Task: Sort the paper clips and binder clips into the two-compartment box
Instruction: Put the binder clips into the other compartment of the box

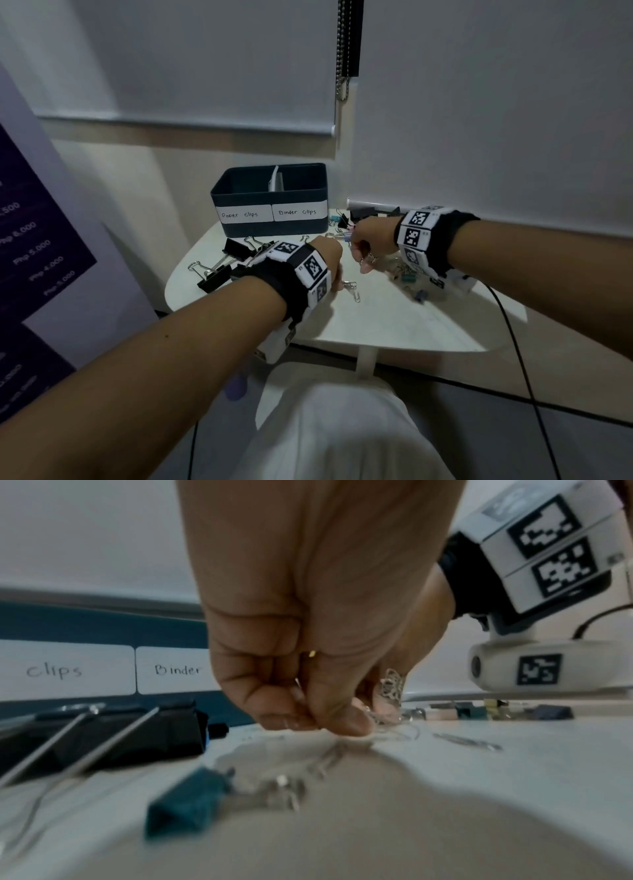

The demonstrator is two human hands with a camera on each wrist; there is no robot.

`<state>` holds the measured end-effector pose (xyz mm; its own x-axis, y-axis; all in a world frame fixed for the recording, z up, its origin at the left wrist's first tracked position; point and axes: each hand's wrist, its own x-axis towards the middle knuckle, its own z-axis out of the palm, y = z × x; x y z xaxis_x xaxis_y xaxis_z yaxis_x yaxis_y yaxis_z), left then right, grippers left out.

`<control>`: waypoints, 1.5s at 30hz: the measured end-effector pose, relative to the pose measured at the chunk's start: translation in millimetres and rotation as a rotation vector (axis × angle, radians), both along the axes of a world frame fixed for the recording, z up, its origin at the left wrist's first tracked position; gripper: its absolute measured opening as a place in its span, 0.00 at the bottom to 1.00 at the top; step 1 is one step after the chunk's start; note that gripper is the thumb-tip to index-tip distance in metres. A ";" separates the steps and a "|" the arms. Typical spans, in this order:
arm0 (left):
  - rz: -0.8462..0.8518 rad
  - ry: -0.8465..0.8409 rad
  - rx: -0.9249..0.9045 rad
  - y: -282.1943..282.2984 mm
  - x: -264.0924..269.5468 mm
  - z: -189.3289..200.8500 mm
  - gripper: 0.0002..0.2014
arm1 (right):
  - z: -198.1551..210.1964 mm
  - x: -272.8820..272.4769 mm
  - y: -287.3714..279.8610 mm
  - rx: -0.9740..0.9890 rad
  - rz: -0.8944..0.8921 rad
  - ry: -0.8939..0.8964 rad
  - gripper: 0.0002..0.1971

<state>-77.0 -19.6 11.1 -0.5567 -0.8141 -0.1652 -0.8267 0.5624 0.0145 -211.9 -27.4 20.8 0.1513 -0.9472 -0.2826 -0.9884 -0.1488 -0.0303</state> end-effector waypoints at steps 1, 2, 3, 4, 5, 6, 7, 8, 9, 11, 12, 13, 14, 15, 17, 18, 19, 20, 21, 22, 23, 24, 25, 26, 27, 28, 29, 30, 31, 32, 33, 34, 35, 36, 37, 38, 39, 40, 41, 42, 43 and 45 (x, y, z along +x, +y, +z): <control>0.000 0.005 -0.020 -0.8 0.3 2.8 0.20 | 1.3 0.4 0.2 0.037 -0.010 -0.033 0.14; 0.028 0.016 -0.017 -1.3 0.4 6.6 0.20 | 4.0 1.2 1.3 0.073 -0.023 -0.074 0.13; 0.052 0.044 -0.031 -3.6 1.4 11.7 0.20 | 7.1 1.2 1.3 0.097 -0.026 -0.104 0.11; 0.074 0.081 -0.027 -8.1 2.8 17.7 0.19 | 11.0 1.0 0.0 0.107 -0.020 -0.129 0.10; 0.087 0.134 -0.019 -13.7 6.2 24.6 0.16 | 16.7 1.2 -2.2 0.099 -0.019 -0.139 0.11; 0.103 0.163 -0.003 -20.3 10.7 32.9 0.10 | 23.1 2.0 -5.2 0.070 -0.033 -0.146 0.13; 0.106 0.196 -0.017 -27.6 17.5 40.9 0.06 | 31.6 3.8 -9.8 0.017 -0.059 -0.161 0.14; 0.116 0.209 -0.045 -37.0 26.1 48.3 0.11 | 40.8 7.3 -15.9 -0.050 -0.093 -0.198 0.12; 0.137 0.215 -0.075 -46.6 36.5 56.4 0.14 | 50.7 12.6 -21.3 -0.124 -0.125 -0.262 0.09; 0.223 0.314 -0.105 -66.1 58.1 73.0 0.16 | 68.4 28.6 -35.2 -0.277 -0.170 -0.441 0.03; 0.267 0.347 -0.118 -76.7 68.6 80.4 0.15 | 74.2 39.2 -43.3 -0.352 -0.171 -0.528 0.03; 0.306 0.383 -0.139 -87.8 79.2 86.4 0.14 | 77.4 50.9 -52.6 -0.417 -0.168 -0.604 0.05; 0.355 0.403 -0.147 -98.0 89.2 90.2 0.13 | 78.0 62.9 -62.5 -0.466 -0.167 -0.664 0.08; 0.402 0.429 -0.155 -108.4 98.0 91.7 0.12 | 75.9 75.3 -72.8 -0.496 -0.173 -0.704 0.09; 0.494 0.481 -0.164 -125.9 110.3 90.5 0.11 | 65.7 97.7 -94.7 -0.523 -0.209 -0.741 0.08; 0.528 0.502 -0.171 -131.7 115.0 87.0 0.11 | 58.7 106.8 -104.8 -0.511 -0.229 -0.745 0.08; 0.548 0.528 -0.180 -138.2 118.0 82.4 0.10 | 51.6 113.4 -113.4 -0.481 -0.232 -0.725 0.07; 0.554 0.556 -0.173 -143.5 120.3 77.0 0.09 | 46.2 117.7 -119.9 -0.438 -0.206 -0.681 0.08; 0.538 0.575 -0.159 -149.0 121.7 70.5 0.08 | 42.0 119.1 -123.8 -0.396 -0.169 -0.630 0.09; 0.503 0.572 -0.141 -152.3 122.4 64.1 0.08 | 39.8 118.1 -123.7 -0.374 -0.131 -0.592 0.11; 0.460 0.558 -0.130 -153.6 122.8 59.2 0.08 | 40.1 114.9 -120.3 -0.367 -0.096 -0.565 0.11; 0.412 0.556 -0.133 -152.3 122.5 55.8 0.09 | 42.4 109.9 -113.6 -0.372 -0.060 -0.546 0.12; 0.361 0.570 -0.145 -149.6 121.7 53.6 0.10 | 45.3 103.3 -104.2 -0.383 -0.030 -0.527 0.12; 0.313 0.598 -0.160 -143.9 120.9 53.1 0.10 | 48.3 95.6 -93.6 -0.391 -0.012 -0.506 0.11; 0.260 0.637 -0.177 -135.6 119.9 53.4 0.11 | 50.6 85.8 -81.7 -0.391 -0.001 -0.480 0.11; 0.207 0.674 -0.187 -125.0 119.6 54.1 0.11 | 51.4 74.2 -68.6 -0.380 0.010 -0.449 0.10; 0.150 0.704 -0.193 -112.9 119.6 54.0 0.11 | 50.1 61.4 -55.2 -0.356 0.019 -0.412 0.08; 0.087 0.715 -0.191 -99.9 120.5 52.9 0.10 | 47.8 48.9 -40.9 -0.320 0.030 -0.374 0.06; 0.019 0.712 -0.176 -86.3 121.3 49.7 0.10 | 43.6 37.3 -27.0 -0.267 0.043 -0.338 0.05; -0.047 0.703 -0.144 -71.8 122.4 44.6 0.10 | 38.5 28.5 -13.8 -0.208 0.066 -0.302 0.04; -0.112 0.681 -0.102 -58.8 123.4 38.9 0.10 | 33.9 21.8 -3.1 -0.143 0.095 -0.268 0.05; -0.179 0.643 -0.057 -46.0 122.9 29.8 0.10 | 28.2 16.1 7.2 -0.068 0.120 -0.237 0.06; -0.244 0.584 -0.022 -36.7 122.3 20.5 0.11 | 23.6 12.4 15.5 0.013 0.140 -0.221 0.08; -0.293 0.517 0.005 -27.5 121.1 9.6 0.13 | 18.5 9.5 22.8 0.087 0.154 -0.215 0.09; -0.316 0.461 0.024 -19.9 119.5 -1.2 0.14 | 13.9 7.2 28.9 0.138 0.167 -0.213 0.09; -0.315 0.429 0.033 -13.2 117.6 -11.4 0.15 | 10.1 6.0 33.2 0.166 0.172 -0.208 0.09; -0.292 0.425 0.035 -7.1 115.2 -20.0 0.16 | 6.2 4.9 35.8 0.178 0.176 -0.205 0.08; -0.257 0.444 0.026 -1.5 112.4 -27.1 0.17 | 3.0 4.5 37.1 0.175 0.185 -0.206 0.07; -0.219 0.471 0.003 3.8 108.2 -32.5 0.17 | 0.3 4.8 37.3 0.165 0.199 -0.201 0.06; -0.187 0.491 -0.036 8.6 102.0 -35.8 0.17 | -0.5 6.4 37.4 0.159 0.213 -0.190 0.05; -0.163 0.496 -0.085 12.9 94.4 -36.7 0.16 | -1.9 6.8 36.6 0.168 0.220 -0.177 0.05; -0.119 0.465 -0.159 19.7 77.5 -36.1 0.14 | -2.5 6.9 36.8 0.201 0.216 -0.146 0.05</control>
